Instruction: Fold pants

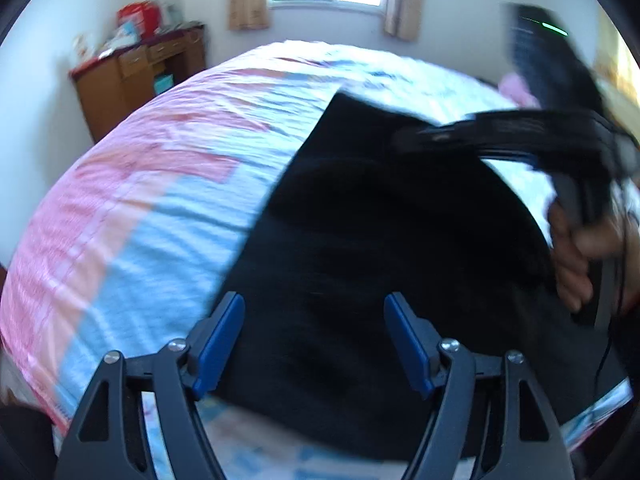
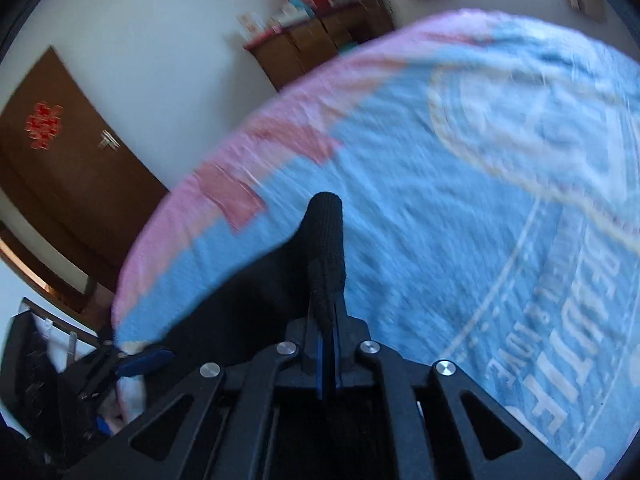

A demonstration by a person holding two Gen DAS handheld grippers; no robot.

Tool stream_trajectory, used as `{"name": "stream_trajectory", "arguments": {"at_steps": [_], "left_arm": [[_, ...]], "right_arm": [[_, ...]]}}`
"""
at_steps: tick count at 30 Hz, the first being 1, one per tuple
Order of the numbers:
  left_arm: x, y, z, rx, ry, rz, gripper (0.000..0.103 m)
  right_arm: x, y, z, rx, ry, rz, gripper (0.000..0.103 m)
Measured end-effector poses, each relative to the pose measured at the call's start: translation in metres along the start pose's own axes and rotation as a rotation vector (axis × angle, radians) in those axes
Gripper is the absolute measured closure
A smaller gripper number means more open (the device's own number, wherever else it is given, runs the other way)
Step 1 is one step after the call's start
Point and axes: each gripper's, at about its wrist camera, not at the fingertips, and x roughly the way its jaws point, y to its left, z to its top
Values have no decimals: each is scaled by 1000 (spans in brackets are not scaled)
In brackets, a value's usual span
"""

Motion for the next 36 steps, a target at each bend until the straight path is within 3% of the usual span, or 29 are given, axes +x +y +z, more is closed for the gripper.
{"name": "stream_trajectory", "arguments": {"at_steps": [3, 7, 11, 14, 16, 17, 18, 20, 22, 25, 30, 33, 36], "left_arm": [[-25, 30, -1, -82, -40, -28, 28], [-49, 47, -15, -143, -80, -90, 22], [-46, 38, -27, -171, -51, -153, 20], [-44, 23, -28, -180, -41, -226, 20], [-39, 9, -27, -192, -25, -321, 20], [-39, 3, -28, -193, -25, -343, 19], [-36, -5, -28, -184, -25, -358, 17], [-30, -20, -27, -151, -27, -328, 17], [-27, -25, -26, -136, -27, -288, 17], [-31, -20, -33, -158, -22, -286, 17], [-33, -12, -61, -264, 49, -354, 16], [-45, -16, -76, -260, 26, -285, 16], [-64, -15, -77, -252, -5, -257, 16]], "right_arm": [[-30, 50, -2, -107, -84, 59, 100], [-28, 92, -37, -111, -35, 133, 98], [-9, 93, -81, 26, 38, 198, 96], [-35, 67, -106, 249, -63, 320, 93], [-63, 60, -119, 298, -157, 366, 83], [-81, 57, -129, 309, -208, 366, 68], [-97, 55, -138, 325, -258, 356, 43], [-113, 48, -153, 357, -347, 363, 5], [-119, 42, -161, 386, -360, 363, 5], [-133, 41, -164, 385, -368, 380, 5], [-176, 40, -184, 336, -429, 227, 5], [-187, 33, -202, 362, -432, 158, 5], [-189, 17, -220, 449, -428, 199, 5]]}}
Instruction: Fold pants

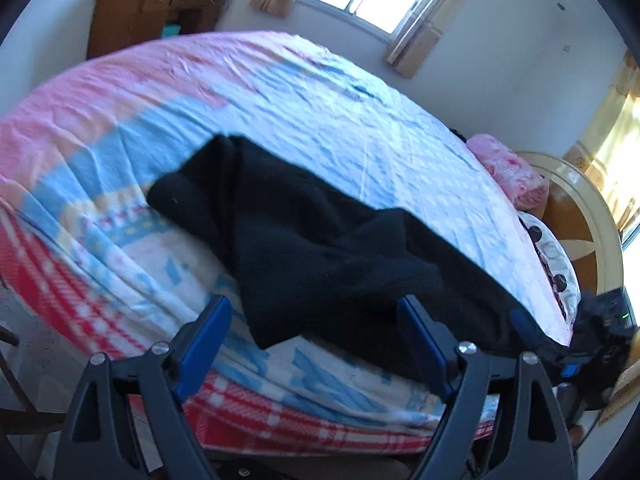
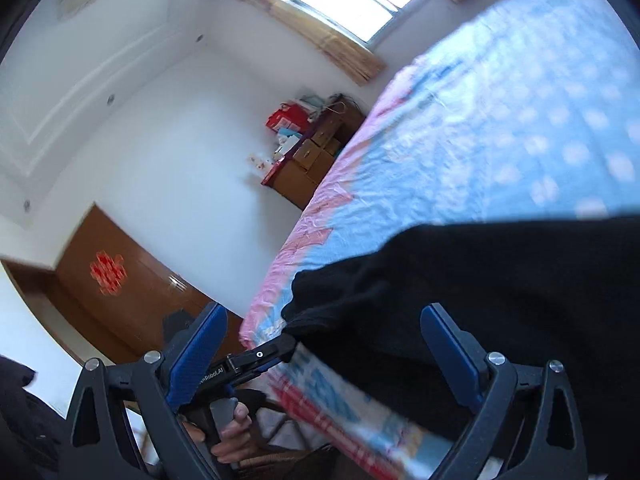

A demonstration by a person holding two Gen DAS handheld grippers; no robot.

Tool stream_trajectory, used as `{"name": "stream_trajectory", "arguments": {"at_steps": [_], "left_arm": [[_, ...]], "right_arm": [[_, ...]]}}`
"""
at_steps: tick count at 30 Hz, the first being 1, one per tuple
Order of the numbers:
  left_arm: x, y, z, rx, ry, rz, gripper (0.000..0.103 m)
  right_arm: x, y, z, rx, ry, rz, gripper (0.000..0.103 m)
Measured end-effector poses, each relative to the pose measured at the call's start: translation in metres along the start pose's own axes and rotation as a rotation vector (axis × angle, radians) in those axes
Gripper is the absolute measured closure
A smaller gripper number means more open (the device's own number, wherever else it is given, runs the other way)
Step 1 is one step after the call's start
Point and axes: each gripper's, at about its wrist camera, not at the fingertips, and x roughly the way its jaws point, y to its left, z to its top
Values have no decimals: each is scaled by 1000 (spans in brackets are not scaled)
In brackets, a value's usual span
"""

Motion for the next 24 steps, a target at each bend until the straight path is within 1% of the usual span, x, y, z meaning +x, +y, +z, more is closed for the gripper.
{"name": "stream_trajectory", "arguments": {"at_steps": [2, 4, 5, 7, 8, 9, 10, 11, 14, 16, 18, 20, 21, 23, 24], "left_arm": [[-12, -10, -1, 42, -4, -26, 16], [-23, -19, -5, 73, -23, -73, 16], [-24, -26, -7, 86, -16, -104, 16], [-14, -40, -14, 104, 47, -149, 16], [-9, -43, -17, 98, 66, -163, 16], [3, -44, -19, 61, 109, -198, 17], [9, -43, -19, 33, 130, -219, 17], [19, -40, -20, -34, 151, -262, 17], [38, -32, -19, -158, 154, -290, 17], [43, -32, -15, -189, 118, -289, 17], [51, -29, -7, -211, 71, -226, 18], [55, -19, 1, -272, 27, -202, 20], [56, -10, 7, -322, 1, -200, 20], [59, 7, 13, -420, -22, -206, 21], [60, 13, 16, -450, -33, -201, 24]], "right_arm": [[-5, -12, -2, 44, -15, 6, 5], [-7, -20, -3, 46, -16, -14, 5], [-7, -22, -2, 48, -16, -18, 5], [-7, -27, -1, 65, -18, 8, 5], [-11, -29, -1, 70, -17, 18, 5], [-11, -30, -1, 69, -16, 25, 5], [-10, -31, -1, 65, -14, 31, 5], [-12, -31, 0, 60, -18, 33, 5], [-21, -29, 4, 75, -33, 44, 5], [-26, -24, 6, 59, -47, 34, 5], [-30, -21, 7, 35, -62, 12, 5], [-30, -23, 7, 43, -71, 1, 5], [-31, -24, 6, 51, -73, -4, 5], [-32, -28, 2, 60, -70, -21, 5], [-33, -29, 1, 63, -67, -32, 5]]}}
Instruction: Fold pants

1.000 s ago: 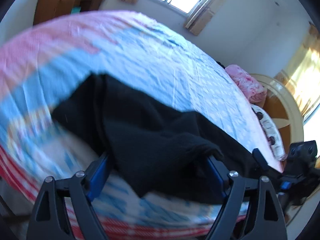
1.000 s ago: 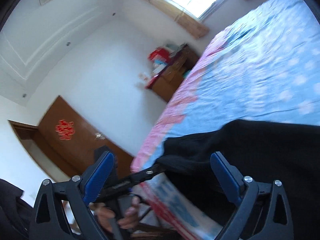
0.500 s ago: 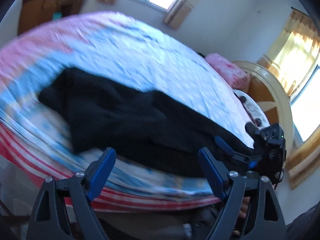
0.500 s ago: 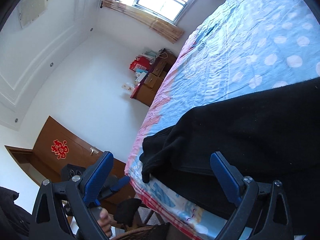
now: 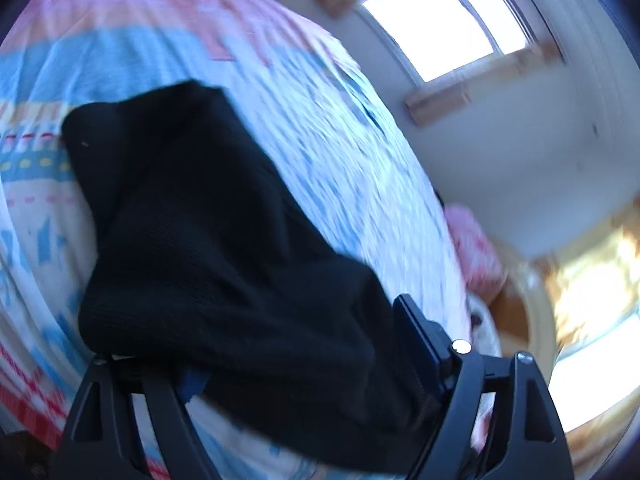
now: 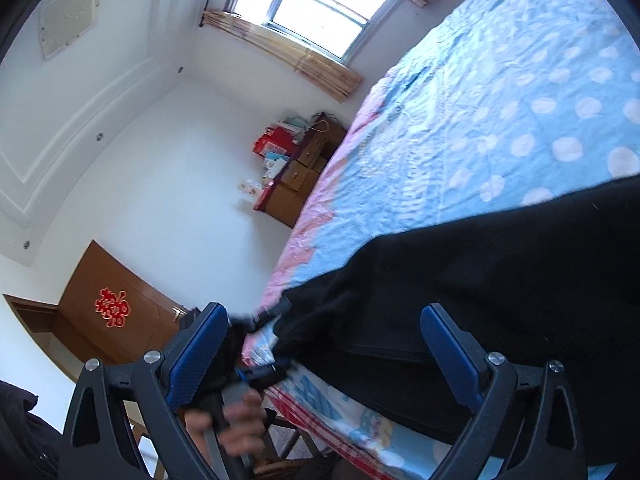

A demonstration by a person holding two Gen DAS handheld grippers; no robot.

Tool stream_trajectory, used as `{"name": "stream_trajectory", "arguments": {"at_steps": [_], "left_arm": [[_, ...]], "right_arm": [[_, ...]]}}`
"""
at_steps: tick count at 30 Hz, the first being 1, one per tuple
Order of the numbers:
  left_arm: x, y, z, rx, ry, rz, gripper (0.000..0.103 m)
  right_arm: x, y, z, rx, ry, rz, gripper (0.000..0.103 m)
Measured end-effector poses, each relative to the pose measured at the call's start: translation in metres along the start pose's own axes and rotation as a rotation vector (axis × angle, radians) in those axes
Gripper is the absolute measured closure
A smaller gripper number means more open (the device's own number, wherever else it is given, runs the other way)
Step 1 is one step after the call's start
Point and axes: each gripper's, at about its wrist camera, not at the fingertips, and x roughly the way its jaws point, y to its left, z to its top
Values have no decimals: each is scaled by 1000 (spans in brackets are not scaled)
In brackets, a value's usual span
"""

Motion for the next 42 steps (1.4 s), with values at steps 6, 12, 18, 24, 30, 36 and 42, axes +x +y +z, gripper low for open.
{"name": "stream_trajectory", "arguments": {"at_steps": [6, 12, 18, 24, 30, 36, 42], "left_arm": [[7, 12, 25, -25, -27, -37, 91], [-18, -6, 60, 150, -109, -26, 93], [-15, -6, 85, 116, -52, -81, 93], [-23, -15, 98, 67, -43, -140, 94], [-33, -22, 110, 68, -44, -145, 95], [-34, -9, 114, 32, -29, -110, 95], [-33, -8, 111, 27, -12, -104, 95]], "right_arm": [[-13, -20, -17, 61, 11, -15, 40], [-30, -41, -35, 168, -37, -50, 46], [-62, -74, -55, 349, -117, -87, 46], [-78, -81, -55, 397, -178, -101, 46], [-63, -80, -62, 384, -130, -109, 46], [-108, -82, -57, 402, -312, -210, 46], [-127, -82, -64, 407, -360, -271, 46]]}}
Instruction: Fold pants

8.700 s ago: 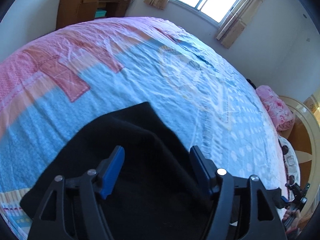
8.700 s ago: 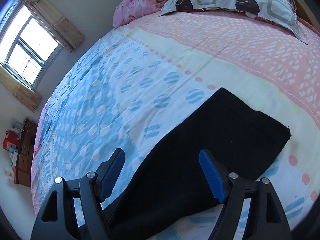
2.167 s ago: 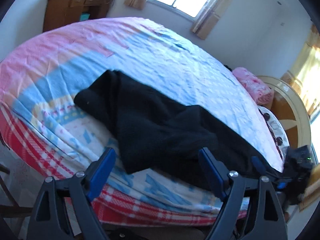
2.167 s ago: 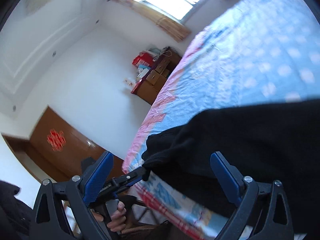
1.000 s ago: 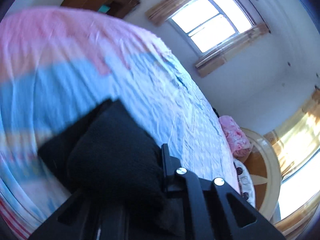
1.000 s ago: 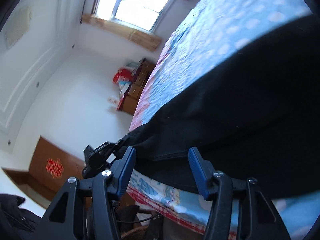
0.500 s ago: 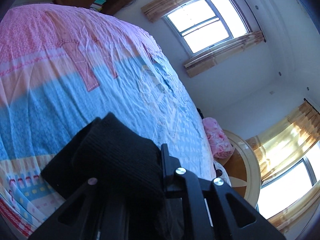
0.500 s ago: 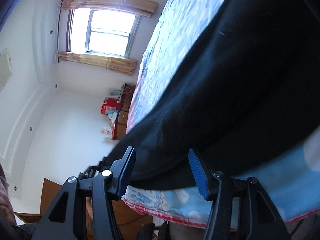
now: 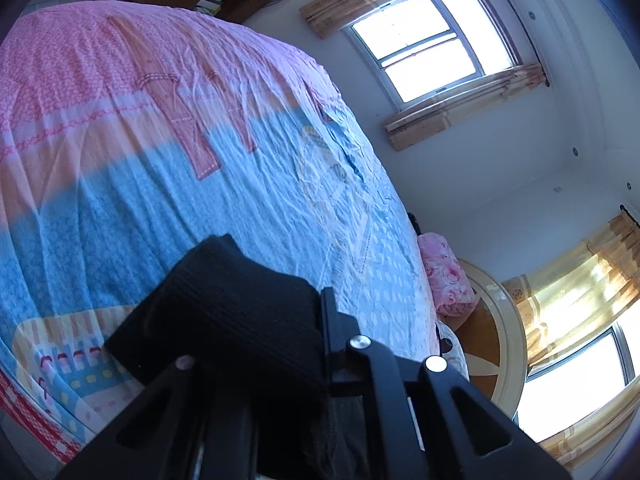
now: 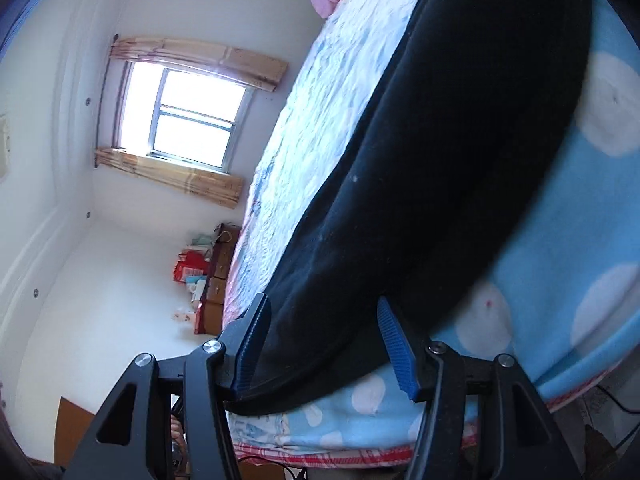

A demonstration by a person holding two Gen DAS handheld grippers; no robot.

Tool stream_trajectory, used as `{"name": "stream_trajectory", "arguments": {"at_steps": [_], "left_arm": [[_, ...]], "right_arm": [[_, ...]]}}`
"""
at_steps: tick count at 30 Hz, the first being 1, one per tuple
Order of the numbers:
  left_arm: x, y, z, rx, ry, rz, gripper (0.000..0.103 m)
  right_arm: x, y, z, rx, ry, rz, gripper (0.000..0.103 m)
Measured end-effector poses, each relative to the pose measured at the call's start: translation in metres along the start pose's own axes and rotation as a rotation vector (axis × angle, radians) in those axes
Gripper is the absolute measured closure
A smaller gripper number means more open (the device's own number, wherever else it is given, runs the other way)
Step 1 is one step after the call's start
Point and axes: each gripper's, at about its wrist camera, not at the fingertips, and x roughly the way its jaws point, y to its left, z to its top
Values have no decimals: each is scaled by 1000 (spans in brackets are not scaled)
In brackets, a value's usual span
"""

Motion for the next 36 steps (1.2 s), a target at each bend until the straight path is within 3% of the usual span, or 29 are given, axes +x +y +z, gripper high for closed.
{"name": "stream_trajectory", "arguments": {"at_steps": [4, 7, 11, 14, 21, 24, 26, 32, 36], "left_arm": [[-3, -6, 2, 14, 3, 8, 95], [-2, -6, 2, 24, 2, 23, 95], [4, 3, 0, -1, 16, 49, 95], [5, 1, 1, -2, 18, 53, 96], [2, -13, 12, 7, 36, 32, 95], [2, -19, 15, 9, 46, 13, 95], [1, -20, 16, 8, 44, 9, 95], [0, -6, 17, -36, 50, 13, 95], [1, 4, 14, -27, 54, 49, 95]], "right_arm": [[6, 6, 15, -26, 1, 49, 46], [-11, 2, 26, -30, -114, 15, 46], [-17, 2, 22, -61, -127, -53, 46], [-5, 9, 10, -103, -29, -51, 46], [28, -9, -20, 156, 179, 171, 45], [53, 3, -28, 136, 274, 162, 41], [65, 10, -30, 121, 291, 167, 40], [69, 8, -18, 122, 221, 185, 42], [23, 3, 11, 16, -36, 100, 42]]}}
